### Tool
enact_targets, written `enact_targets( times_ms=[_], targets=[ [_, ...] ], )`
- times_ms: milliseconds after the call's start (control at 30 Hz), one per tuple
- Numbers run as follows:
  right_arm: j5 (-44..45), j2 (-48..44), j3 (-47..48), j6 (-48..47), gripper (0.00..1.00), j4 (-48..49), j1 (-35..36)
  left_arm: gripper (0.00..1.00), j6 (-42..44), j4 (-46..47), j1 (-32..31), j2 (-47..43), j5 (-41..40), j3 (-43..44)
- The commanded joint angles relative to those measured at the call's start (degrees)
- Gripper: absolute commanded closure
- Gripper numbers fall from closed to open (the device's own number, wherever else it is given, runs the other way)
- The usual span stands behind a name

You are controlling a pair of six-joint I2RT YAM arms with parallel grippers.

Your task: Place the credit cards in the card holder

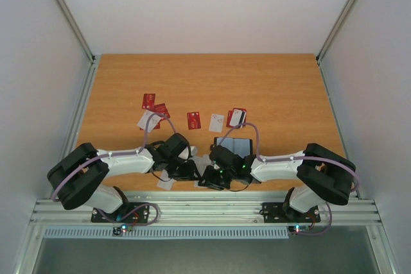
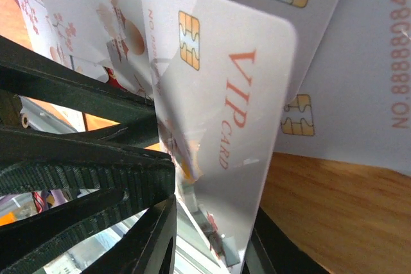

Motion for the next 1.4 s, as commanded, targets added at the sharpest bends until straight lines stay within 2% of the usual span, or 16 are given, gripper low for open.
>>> enact_targets(
  times_ms=[0, 67, 200, 333, 500, 700, 933, 1100, 1233, 1367],
  targets=[
    [3.3, 2.47, 2.26, -0.94, 0.75, 4.63, -2.2, 0.71, 0.44, 1.53, -0.3, 0.35, 3.93, -1.01],
    [2.79, 3.18, 2.74, -1.17, 0.79, 4.51, -2.49, 0.71, 0.58, 0.95, -0.14, 0.05, 3.74, -0.84],
    [1.87, 3.82, 3.34, -1.45, 0.98, 3.75, -2.81, 0.71, 0.9, -0.52, 0.36, -1.99, 2.86, -0.83],
    [0.82, 2.59, 3.4, -1.69, 0.99, 2.42, -2.94, 0.67, 1.9, -5.57, 1.08, -6.23, 0.02, 0.4],
    [-0.32, -0.37, 4.72, -3.26, 0.99, -3.39, -3.8, 0.52, 3.67, -12.84, 1.85, -12.82, -4.68, 2.96],
    [-4.04, -3.8, 6.19, -6.16, 0.99, -5.64, -6.03, 0.35, 4.91, -19.44, 2.8, -18.97, -7.39, 6.31],
    [-10.64, -11.78, 12.5, -13.1, 0.99, -16.08, -11.27, 0.25, 7.01, -24.22, 6.69, -25.74, -6.01, 12.18],
    [-16.94, -16.8, 19.02, -18.69, 0.99, -24.73, -16.03, 0.23, 4.48, -16.72, 12.16, -28.47, 6.37, 14.28],
    [-23.92, -19.05, 22.69, -19.74, 0.99, -25.27, -18.75, 0.22, -2.52, -2.15, 15.3, -28.0, 15.98, 14.44],
    [-28.88, -19.04, 27.4, -20.73, 0.99, -25.91, -19.42, 0.25, -9.82, 9.09, 15.97, -25.59, 19.34, 15.93]
  ],
)
